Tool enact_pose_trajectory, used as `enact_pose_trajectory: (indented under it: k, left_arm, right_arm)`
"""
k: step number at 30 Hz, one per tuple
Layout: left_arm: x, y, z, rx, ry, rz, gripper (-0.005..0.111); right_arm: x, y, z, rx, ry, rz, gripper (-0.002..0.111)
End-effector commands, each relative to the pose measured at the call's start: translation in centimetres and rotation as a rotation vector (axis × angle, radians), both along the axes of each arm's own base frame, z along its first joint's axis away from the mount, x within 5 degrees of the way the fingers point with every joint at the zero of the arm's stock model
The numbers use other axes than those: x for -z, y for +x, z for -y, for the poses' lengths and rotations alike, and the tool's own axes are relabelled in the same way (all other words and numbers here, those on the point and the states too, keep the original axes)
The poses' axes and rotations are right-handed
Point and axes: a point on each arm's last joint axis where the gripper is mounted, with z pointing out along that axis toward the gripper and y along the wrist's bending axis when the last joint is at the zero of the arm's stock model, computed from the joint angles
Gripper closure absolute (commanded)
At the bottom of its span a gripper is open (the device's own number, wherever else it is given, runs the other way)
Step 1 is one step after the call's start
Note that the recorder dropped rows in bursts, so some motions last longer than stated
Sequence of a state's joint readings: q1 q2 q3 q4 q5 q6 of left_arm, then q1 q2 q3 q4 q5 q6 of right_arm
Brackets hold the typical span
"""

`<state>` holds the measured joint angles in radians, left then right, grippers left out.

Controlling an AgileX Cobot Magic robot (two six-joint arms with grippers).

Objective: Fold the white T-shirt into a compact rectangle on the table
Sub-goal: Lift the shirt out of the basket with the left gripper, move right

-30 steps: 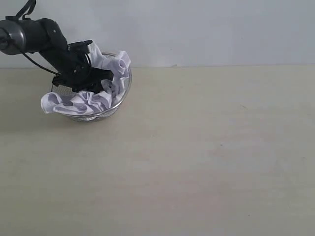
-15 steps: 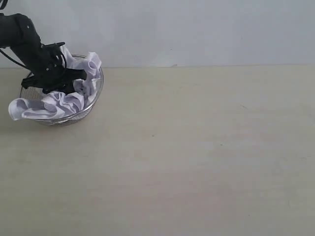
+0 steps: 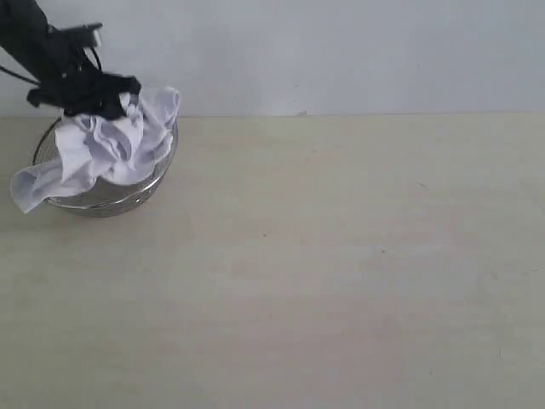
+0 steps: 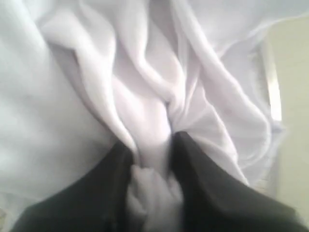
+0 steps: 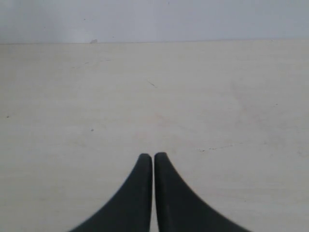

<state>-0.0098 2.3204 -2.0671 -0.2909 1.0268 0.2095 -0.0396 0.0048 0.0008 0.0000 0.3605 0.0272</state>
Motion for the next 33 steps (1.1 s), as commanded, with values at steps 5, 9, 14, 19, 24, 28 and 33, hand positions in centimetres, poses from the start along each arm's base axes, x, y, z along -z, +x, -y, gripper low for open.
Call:
enact_pose_trajectory:
  k: [5, 9, 14, 19, 24, 28, 33]
  left_arm:
    - [-16.1, -4.0, 3.1, 0.113, -0.189, 0.347, 0.102]
    - [-20.0, -6.9, 7.2, 0.231, -0.199, 0.434, 0.102]
    - [-22.4, -9.3, 8.8, 0.282, -0.186, 0.462, 0.102]
    - [-20.3, -9.8, 8.7, 0.379, -0.116, 0.329, 0.102]
    - [-19.3, -10.4, 10.9, 0.502, -0.206, 0.313, 0.102]
    - [-18.0, -11.5, 14.0, 0.6, -0.21, 0.275, 0.102]
    - [-17.4, -13.3, 18.0, 0.708, -0.216, 0.251, 0.102]
  right_arm:
    - [-0.1, 0.0, 0.0, -0.002, -0.015, 0.01, 0.109]
    - [-0.1, 0.0, 0.0, -0.002, -0.015, 0.01, 0.109]
    - [-0.1, 0.0, 0.0, -0.002, -0.015, 0.01, 0.109]
    - [-0.1, 0.0, 0.0, -0.002, -0.015, 0.01, 0.109]
    - [-0.1, 0.0, 0.0, -0.002, -0.015, 0.01, 0.109]
    - [-0.1, 0.0, 0.0, -0.002, -0.015, 0.01, 0.109]
    - [-0.1, 0.0, 0.0, -0.002, -0.015, 0.01, 0.109]
